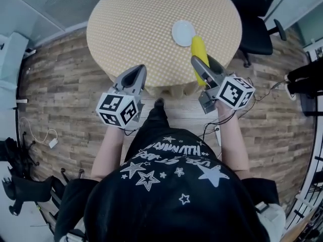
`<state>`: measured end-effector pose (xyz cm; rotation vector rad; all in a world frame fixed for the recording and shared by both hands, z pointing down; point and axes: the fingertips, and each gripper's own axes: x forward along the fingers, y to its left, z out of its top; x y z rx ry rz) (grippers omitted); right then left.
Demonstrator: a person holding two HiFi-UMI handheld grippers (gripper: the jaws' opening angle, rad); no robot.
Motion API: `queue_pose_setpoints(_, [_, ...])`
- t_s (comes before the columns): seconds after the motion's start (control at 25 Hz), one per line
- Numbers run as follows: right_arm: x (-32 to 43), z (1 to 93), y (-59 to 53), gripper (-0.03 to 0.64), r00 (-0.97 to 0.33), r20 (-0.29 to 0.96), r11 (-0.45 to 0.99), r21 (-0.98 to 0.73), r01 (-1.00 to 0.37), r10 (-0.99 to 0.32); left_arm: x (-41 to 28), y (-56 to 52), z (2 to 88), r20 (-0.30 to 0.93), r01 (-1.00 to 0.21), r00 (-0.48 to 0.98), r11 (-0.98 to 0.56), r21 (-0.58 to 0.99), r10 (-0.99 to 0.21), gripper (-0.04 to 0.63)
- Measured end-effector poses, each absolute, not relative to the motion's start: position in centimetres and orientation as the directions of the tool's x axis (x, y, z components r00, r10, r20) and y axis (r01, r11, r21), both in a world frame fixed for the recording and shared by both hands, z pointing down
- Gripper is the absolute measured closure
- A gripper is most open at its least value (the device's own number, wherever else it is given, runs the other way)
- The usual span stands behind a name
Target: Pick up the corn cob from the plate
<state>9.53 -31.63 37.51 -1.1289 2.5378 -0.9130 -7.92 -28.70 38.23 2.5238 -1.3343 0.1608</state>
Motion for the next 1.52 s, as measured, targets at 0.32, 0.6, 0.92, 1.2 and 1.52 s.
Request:
queue_pose_setpoints(0.32, [12.5, 36.9, -22.8, 0.354, -0.688, 0.005, 0.533, -0.628, -0.567, -0.726, -4.0, -20.2, 40.1, 0.245, -0.811, 0.585, -0.553, 0.191, -0.773, 0.589])
queue_pose_setpoints(0.6, [16.0, 35.9, -17.2, 0.354, -0.687, -0.014, 0.551, -0.610, -0.569, -0.726, -0.4, -15.5, 38.8, 0.225, -0.800, 0.600, -0.572, 0.179, -0.768, 0.589])
queue_pose_setpoints(0.92, [17.7, 33.9, -12.8, 0.354, -0.699, -0.066, 0.604, -0.566, -0.562, -0.712, 0.5, -12.4, 35.6, 0.177, -0.811, 0.585, -0.570, 0.132, -0.792, 0.589])
queue_pose_setpoints(1.2, [18.7, 34.0, -10.9, 0.354, -0.684, -0.074, 0.605, -0.541, -0.584, -0.726, 0.8, -10.5, 34.6, 0.148, -0.821, 0.570, -0.558, 0.116, -0.808, 0.589])
queue_pose_setpoints(1.52, [18.2, 33.7, -8.9, 0.354, -0.688, -0.072, 0.611, -0.532, -0.586, -0.722, -0.2, -8.1, 35.0, 0.143, -0.832, 0.555, -0.540, 0.131, -0.820, 0.589])
